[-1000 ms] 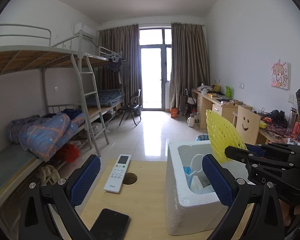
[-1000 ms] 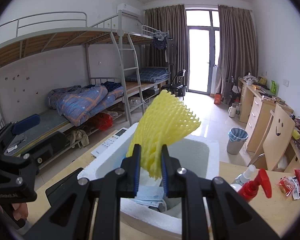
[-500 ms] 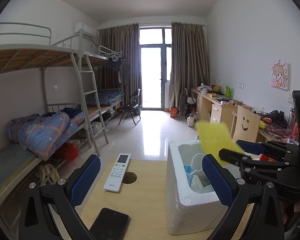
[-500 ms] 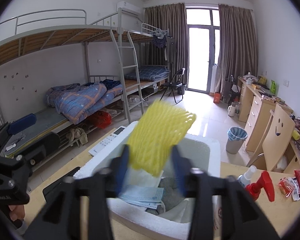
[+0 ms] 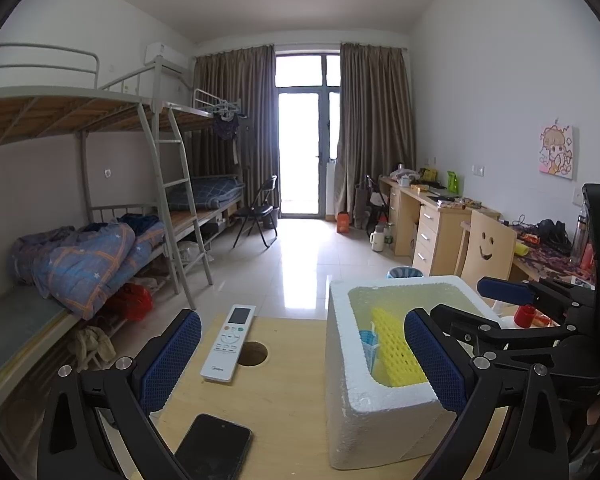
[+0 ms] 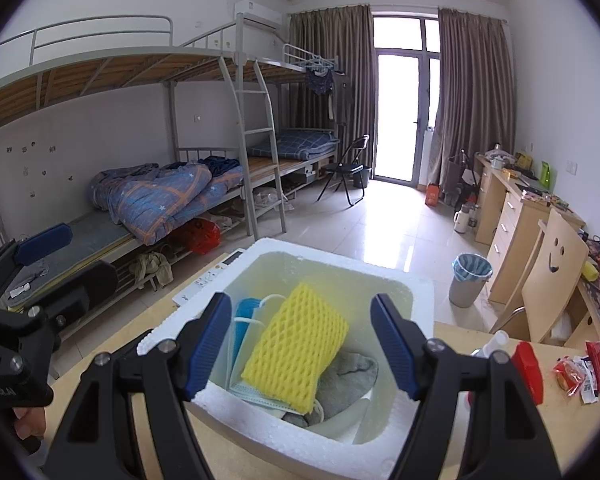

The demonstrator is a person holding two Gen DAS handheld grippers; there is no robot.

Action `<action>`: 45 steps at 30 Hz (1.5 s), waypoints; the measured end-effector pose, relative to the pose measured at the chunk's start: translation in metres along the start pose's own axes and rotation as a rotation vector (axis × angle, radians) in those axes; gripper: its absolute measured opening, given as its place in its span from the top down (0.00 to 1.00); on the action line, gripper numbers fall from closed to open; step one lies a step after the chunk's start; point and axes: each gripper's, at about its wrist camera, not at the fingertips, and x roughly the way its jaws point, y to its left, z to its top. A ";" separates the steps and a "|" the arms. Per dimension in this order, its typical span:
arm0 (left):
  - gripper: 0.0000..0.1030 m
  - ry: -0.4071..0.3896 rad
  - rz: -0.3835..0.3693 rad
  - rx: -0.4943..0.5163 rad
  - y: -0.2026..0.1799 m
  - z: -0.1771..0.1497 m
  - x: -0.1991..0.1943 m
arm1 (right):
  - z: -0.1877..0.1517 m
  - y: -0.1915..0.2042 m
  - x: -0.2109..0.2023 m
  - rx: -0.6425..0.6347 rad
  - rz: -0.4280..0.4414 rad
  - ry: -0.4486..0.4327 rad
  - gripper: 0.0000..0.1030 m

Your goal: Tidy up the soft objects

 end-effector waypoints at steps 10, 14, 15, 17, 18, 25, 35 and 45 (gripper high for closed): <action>0.01 -0.002 -0.001 -0.003 -0.006 0.000 -0.006 | 0.000 -0.001 -0.010 0.004 -0.009 -0.015 0.26; 0.01 -0.006 0.000 0.001 -0.010 0.000 -0.011 | 0.000 -0.002 -0.016 0.010 -0.016 -0.026 0.26; 0.01 -0.007 0.000 0.000 -0.009 0.000 -0.011 | 0.000 -0.003 -0.018 0.019 -0.020 -0.029 0.26; 0.01 -0.009 -0.004 -0.001 -0.010 0.000 -0.013 | -0.002 -0.003 -0.022 0.035 -0.015 -0.038 0.25; 0.01 -0.010 -0.007 0.001 -0.010 0.000 -0.013 | -0.002 -0.004 -0.025 0.043 -0.012 -0.043 0.20; 0.01 -0.034 -0.019 -0.001 -0.014 0.004 -0.030 | 0.000 -0.007 -0.050 0.065 -0.033 -0.103 0.06; 0.01 -0.054 -0.033 0.017 -0.025 0.004 -0.057 | -0.003 -0.005 -0.081 0.090 -0.068 -0.124 0.00; 0.01 -0.080 -0.061 0.018 -0.029 0.001 -0.084 | -0.012 -0.001 -0.112 0.090 -0.090 -0.165 0.00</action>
